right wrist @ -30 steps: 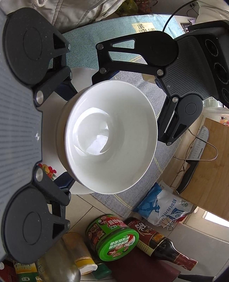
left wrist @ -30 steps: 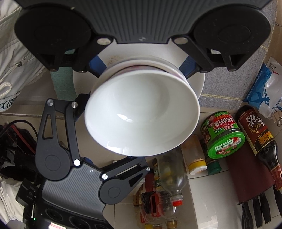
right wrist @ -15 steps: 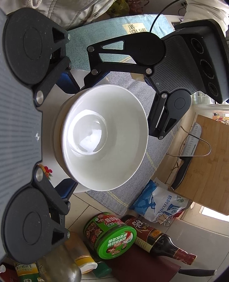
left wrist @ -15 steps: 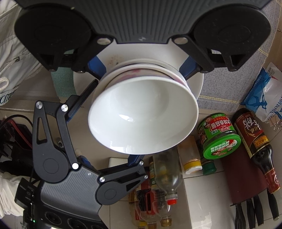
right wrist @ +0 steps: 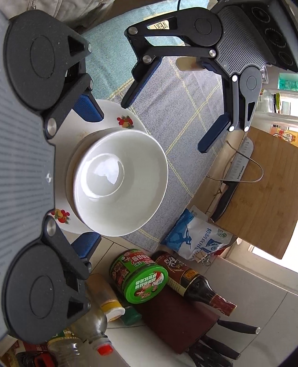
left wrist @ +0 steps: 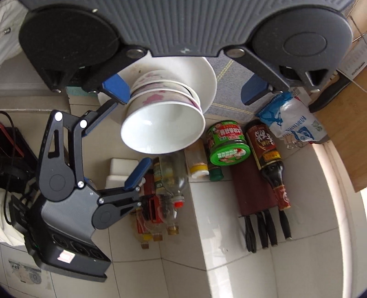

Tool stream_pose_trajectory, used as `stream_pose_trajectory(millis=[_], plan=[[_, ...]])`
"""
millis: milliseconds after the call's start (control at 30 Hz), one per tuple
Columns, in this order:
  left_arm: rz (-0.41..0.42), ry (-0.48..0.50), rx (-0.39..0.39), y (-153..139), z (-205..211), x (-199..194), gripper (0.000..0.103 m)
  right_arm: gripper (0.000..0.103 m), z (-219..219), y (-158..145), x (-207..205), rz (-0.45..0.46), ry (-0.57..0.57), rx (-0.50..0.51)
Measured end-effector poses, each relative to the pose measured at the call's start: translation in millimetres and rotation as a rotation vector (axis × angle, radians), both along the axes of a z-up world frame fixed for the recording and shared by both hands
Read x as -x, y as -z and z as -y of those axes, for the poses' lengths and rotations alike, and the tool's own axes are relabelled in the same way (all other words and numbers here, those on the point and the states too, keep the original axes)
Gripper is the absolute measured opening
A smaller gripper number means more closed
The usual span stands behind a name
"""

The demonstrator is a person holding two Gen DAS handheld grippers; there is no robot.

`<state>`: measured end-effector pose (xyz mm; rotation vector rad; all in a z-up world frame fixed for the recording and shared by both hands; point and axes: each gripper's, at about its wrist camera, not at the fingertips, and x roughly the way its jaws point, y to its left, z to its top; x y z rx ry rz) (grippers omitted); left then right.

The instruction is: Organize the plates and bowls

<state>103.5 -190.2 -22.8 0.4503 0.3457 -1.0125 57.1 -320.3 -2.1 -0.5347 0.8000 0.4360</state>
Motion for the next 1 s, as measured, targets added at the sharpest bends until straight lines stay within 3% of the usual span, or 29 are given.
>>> stream_pose_trajectory(millis=[100,333,500,733,1000], plan=[[0.016,-0.077,0.033,-7,-13,13,0.102,0.103,-13,-9,15,0.048,0.104,0.001],[-0.041,-0.211,0.095,-25,-43,43,0.102,0.103,-27,-16,53,0.116,0.602,-0.186],[-0.092,-0.365,0.059,-38,-51,56,0.102,0.103,-32,-12,83,0.132,0.868,-0.278],[-0.161,-0.447,0.064,-50,-65,70,0.102,0.103,-53,-21,117,0.191,0.974,-0.297],[-0.173,-0.466,0.054,-56,-70,79,0.102,0.103,-67,-31,128,0.222,0.987,-0.299]])
